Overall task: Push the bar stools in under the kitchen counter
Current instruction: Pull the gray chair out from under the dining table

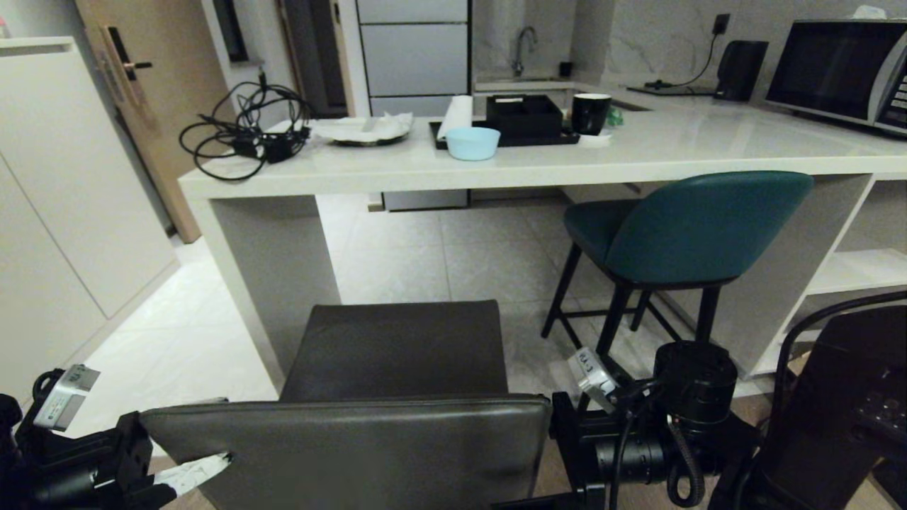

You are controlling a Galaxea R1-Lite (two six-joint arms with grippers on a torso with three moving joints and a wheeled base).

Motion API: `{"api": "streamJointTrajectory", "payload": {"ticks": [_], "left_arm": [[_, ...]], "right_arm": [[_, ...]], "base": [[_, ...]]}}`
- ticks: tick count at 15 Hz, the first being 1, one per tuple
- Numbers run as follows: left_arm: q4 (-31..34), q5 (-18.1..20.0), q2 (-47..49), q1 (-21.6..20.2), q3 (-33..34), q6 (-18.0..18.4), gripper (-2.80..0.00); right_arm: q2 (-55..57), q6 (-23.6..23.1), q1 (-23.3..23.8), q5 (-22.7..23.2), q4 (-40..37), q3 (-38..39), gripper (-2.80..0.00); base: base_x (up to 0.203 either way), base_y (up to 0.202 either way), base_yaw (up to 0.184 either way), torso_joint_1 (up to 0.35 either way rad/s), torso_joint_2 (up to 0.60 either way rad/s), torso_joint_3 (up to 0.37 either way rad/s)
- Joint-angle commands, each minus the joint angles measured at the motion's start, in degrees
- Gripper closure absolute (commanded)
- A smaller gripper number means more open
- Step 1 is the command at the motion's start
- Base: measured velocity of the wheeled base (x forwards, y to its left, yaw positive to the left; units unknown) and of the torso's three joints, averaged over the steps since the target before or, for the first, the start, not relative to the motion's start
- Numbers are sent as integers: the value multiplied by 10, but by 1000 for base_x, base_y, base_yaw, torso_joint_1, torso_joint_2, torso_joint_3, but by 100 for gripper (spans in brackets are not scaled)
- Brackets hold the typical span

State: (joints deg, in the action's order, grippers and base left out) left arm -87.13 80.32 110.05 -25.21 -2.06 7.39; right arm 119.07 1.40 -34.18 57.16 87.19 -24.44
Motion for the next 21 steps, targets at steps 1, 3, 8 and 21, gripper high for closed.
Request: {"api": "streamJointTrajectory", "payload": {"ticks": [1,3,8,21], "left_arm": [[-5,0,-16,-9,4,-1,-280],[-5,0,-28,-10,8,-2,-280],[-5,1,-41,5,17,-9,-280],[-5,-2,-48,74,20,-32,-280]], "right_arm": [[6,1,4,-14,5,-9,-280],[16,1,4,-31,5,-15,-280],[25,2,26,-47,5,-26,-280],[69,11,76,-127,5,-102,-280]], "base": [[0,0,0,0,0,0],[0,0,0,0,0,0],[0,0,0,0,0,0],[0,0,0,0,0,0]]}}
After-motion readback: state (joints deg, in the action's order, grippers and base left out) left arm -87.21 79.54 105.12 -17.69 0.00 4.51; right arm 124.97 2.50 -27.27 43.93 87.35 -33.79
